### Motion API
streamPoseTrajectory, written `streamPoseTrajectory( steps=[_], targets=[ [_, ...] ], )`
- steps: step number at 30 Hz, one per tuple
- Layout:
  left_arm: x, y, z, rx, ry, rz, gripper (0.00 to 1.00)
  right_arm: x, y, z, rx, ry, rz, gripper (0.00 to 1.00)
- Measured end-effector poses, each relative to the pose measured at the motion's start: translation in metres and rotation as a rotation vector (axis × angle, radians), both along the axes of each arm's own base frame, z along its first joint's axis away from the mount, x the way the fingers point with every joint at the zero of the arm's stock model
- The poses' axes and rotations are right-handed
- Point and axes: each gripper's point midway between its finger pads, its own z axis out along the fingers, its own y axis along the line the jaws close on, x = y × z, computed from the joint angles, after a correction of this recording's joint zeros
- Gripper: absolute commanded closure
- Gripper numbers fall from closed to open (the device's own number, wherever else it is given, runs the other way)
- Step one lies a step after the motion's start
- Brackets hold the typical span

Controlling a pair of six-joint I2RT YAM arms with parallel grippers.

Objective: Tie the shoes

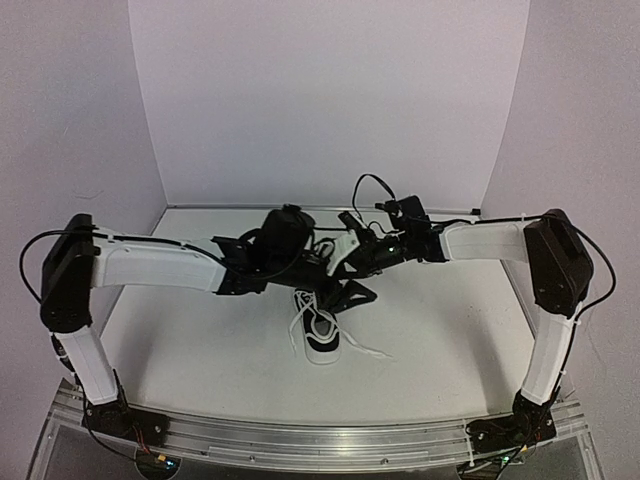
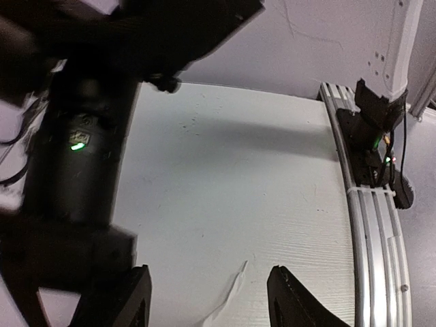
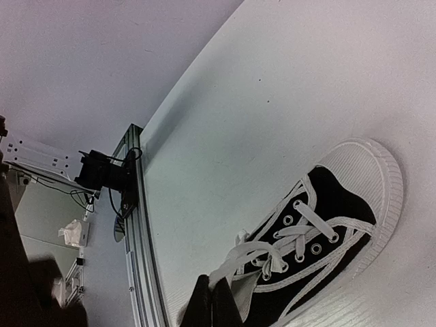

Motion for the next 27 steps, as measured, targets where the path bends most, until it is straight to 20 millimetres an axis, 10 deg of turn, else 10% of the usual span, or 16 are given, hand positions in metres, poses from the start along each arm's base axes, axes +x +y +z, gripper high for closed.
streamPoseTrajectory(
  steps=[9,17,27],
  targets=[
    [0.067,0.132,0.064,-0.180,0.036,0.465,0.39,-0.011,0.029,-0.001,0.012,-0.006,0.066,1.00],
    [0.089,0.212,-0.009,-0.113,0.227,0.776,0.39,-0.029,0.068,-0.017,0.001,0.013,0.140,1.00],
    [0.083,0.225,-0.040,-0.055,0.320,0.840,0.39,-0.042,0.092,-0.032,-0.066,0.004,0.166,0.64]
  ],
)
